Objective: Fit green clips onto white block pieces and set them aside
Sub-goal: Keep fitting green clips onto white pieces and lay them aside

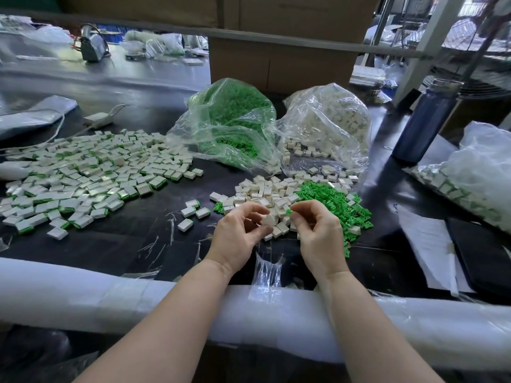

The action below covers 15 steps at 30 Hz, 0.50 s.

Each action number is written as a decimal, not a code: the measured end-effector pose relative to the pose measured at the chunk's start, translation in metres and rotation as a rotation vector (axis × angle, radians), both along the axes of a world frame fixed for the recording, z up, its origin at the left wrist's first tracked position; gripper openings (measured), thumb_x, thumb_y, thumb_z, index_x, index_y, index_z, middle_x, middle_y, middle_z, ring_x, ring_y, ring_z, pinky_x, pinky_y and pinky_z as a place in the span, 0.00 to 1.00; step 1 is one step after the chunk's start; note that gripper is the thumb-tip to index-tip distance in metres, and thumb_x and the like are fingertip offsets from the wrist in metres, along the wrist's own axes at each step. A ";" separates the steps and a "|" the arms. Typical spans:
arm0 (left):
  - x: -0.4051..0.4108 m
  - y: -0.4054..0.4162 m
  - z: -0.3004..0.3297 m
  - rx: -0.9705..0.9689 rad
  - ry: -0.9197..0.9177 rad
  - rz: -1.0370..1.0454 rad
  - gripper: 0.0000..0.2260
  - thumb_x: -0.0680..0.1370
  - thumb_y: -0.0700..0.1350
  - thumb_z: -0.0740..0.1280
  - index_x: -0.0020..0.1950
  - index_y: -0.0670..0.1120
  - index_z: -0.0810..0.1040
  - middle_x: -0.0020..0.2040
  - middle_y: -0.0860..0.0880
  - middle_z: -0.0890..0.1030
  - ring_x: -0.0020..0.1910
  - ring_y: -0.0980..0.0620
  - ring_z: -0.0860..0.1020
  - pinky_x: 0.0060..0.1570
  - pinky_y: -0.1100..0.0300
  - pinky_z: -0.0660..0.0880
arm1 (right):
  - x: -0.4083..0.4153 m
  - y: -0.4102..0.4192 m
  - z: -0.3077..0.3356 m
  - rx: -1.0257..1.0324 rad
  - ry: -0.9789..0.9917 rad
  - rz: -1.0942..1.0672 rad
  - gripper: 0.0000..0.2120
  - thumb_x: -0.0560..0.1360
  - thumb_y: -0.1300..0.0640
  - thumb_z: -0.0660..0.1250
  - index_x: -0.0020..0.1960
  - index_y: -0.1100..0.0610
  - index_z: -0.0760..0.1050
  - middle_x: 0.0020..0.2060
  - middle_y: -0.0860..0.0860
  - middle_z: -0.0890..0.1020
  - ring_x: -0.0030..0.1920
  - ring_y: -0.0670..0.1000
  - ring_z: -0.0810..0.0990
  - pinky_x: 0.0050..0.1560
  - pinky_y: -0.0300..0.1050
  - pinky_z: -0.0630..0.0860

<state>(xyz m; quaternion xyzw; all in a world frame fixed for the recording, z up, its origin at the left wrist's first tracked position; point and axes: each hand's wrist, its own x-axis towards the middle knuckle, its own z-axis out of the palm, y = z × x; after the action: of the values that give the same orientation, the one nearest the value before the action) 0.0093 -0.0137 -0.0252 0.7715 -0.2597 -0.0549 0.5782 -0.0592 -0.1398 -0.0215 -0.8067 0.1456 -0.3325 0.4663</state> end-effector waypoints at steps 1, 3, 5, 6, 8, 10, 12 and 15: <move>0.001 0.001 0.000 -0.035 0.029 -0.011 0.10 0.70 0.36 0.72 0.46 0.49 0.79 0.37 0.55 0.77 0.33 0.62 0.74 0.39 0.73 0.73 | 0.000 0.000 0.000 0.033 0.001 0.031 0.07 0.74 0.67 0.67 0.44 0.55 0.77 0.37 0.43 0.80 0.38 0.38 0.78 0.42 0.27 0.72; 0.002 0.001 0.001 -0.106 0.089 -0.036 0.09 0.71 0.35 0.72 0.44 0.48 0.80 0.36 0.54 0.78 0.32 0.60 0.74 0.38 0.70 0.74 | 0.001 0.001 0.000 0.077 0.010 0.090 0.07 0.73 0.67 0.67 0.44 0.57 0.78 0.37 0.45 0.81 0.38 0.38 0.78 0.43 0.29 0.73; 0.002 0.001 0.001 -0.156 0.138 -0.053 0.08 0.71 0.35 0.71 0.42 0.48 0.80 0.34 0.55 0.78 0.31 0.61 0.74 0.37 0.69 0.74 | 0.001 0.002 0.001 0.088 0.012 0.140 0.07 0.73 0.68 0.68 0.43 0.56 0.79 0.37 0.46 0.81 0.38 0.39 0.78 0.43 0.29 0.73; 0.002 0.001 0.000 -0.174 0.158 -0.060 0.08 0.71 0.35 0.71 0.41 0.48 0.80 0.34 0.55 0.79 0.31 0.61 0.74 0.37 0.68 0.74 | 0.001 0.003 0.001 0.085 0.009 0.156 0.08 0.72 0.68 0.68 0.42 0.56 0.79 0.37 0.45 0.81 0.38 0.39 0.78 0.43 0.29 0.73; 0.003 0.001 0.000 -0.193 0.188 -0.075 0.08 0.72 0.34 0.71 0.40 0.48 0.80 0.35 0.54 0.79 0.33 0.60 0.76 0.39 0.66 0.76 | 0.001 0.004 0.002 0.090 0.001 0.175 0.09 0.72 0.68 0.69 0.41 0.54 0.79 0.36 0.45 0.81 0.38 0.39 0.78 0.43 0.30 0.74; 0.003 0.001 -0.001 -0.203 0.202 -0.093 0.08 0.72 0.34 0.70 0.41 0.48 0.80 0.36 0.52 0.80 0.36 0.56 0.78 0.42 0.64 0.78 | 0.001 0.003 0.002 0.109 -0.008 0.184 0.09 0.72 0.68 0.69 0.41 0.55 0.79 0.36 0.46 0.81 0.38 0.39 0.78 0.43 0.30 0.74; 0.003 0.001 -0.001 -0.217 0.225 -0.118 0.07 0.73 0.34 0.69 0.42 0.47 0.79 0.36 0.50 0.80 0.37 0.55 0.79 0.43 0.64 0.79 | 0.001 0.003 0.002 0.104 -0.002 0.189 0.08 0.71 0.68 0.69 0.41 0.56 0.79 0.36 0.46 0.81 0.37 0.38 0.78 0.42 0.29 0.73; 0.003 0.002 0.000 -0.210 0.228 -0.136 0.06 0.73 0.34 0.69 0.42 0.46 0.79 0.35 0.50 0.80 0.35 0.57 0.79 0.41 0.65 0.79 | 0.002 0.002 0.001 0.100 0.005 0.192 0.07 0.71 0.69 0.69 0.42 0.58 0.80 0.35 0.45 0.81 0.36 0.37 0.78 0.41 0.29 0.72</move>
<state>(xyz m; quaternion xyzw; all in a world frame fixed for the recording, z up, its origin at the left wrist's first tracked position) 0.0126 -0.0120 -0.0257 0.6763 -0.2483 -0.1537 0.6763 -0.0573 -0.1375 -0.0208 -0.7935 0.0852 -0.2766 0.5354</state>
